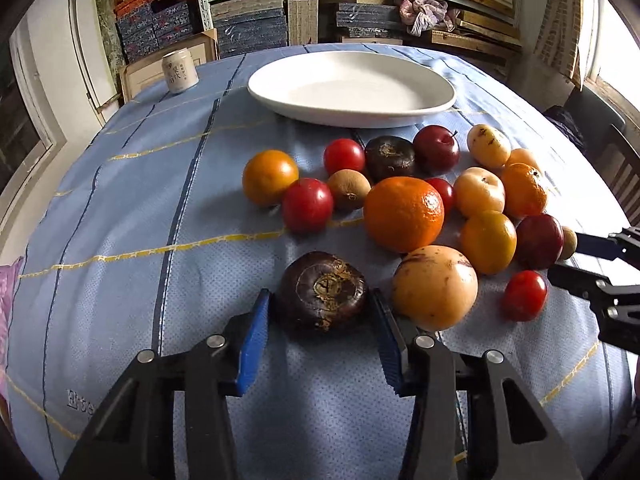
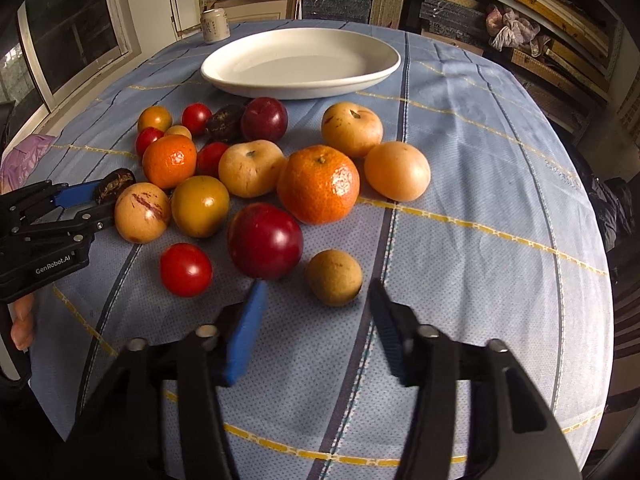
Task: Organize fruits
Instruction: 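Grasp the dark purple fruit with the left gripper while the right gripper grasps a small brown round fruit, then lift both held fruits and carry them over the white plate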
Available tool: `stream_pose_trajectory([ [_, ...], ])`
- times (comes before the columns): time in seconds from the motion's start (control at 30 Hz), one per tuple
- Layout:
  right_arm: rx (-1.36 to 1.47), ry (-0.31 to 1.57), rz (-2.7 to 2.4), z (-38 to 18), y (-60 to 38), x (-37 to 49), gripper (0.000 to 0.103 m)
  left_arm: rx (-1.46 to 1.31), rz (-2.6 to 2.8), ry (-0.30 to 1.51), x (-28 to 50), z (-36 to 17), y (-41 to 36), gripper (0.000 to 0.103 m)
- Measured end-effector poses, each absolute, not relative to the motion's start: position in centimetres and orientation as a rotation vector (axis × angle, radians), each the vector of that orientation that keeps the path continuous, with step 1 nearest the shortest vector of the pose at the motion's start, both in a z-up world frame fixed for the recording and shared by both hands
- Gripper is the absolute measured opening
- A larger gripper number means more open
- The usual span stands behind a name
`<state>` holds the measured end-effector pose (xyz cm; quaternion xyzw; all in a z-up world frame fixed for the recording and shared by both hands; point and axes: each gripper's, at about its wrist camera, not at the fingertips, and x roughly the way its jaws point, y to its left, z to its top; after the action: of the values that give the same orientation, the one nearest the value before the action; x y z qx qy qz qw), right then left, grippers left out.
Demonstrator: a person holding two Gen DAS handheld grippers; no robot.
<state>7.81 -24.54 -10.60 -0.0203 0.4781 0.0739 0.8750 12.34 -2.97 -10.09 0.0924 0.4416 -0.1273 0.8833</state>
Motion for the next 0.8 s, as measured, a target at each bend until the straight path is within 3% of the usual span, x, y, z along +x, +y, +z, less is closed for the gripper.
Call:
stream_pose_trajectory([
  [0.27,-0.016,0.988,0.144,-10.7,-25.4,8.2,0.045,0.187,-0.267,0.919,12.2,-10.1,-2.8,0.049],
  [0.37,0.000,0.972,0.150,-10.8,-25.8,8.4,0.027,0.189,-0.267,0.918,12.2,-10.1,-2.9,0.049],
  [0.8,0.024,0.945,0.168,-10.3,-25.9,8.0,0.027,0.159,-0.280,0.912,11.8,-10.0,-2.4,0.048],
])
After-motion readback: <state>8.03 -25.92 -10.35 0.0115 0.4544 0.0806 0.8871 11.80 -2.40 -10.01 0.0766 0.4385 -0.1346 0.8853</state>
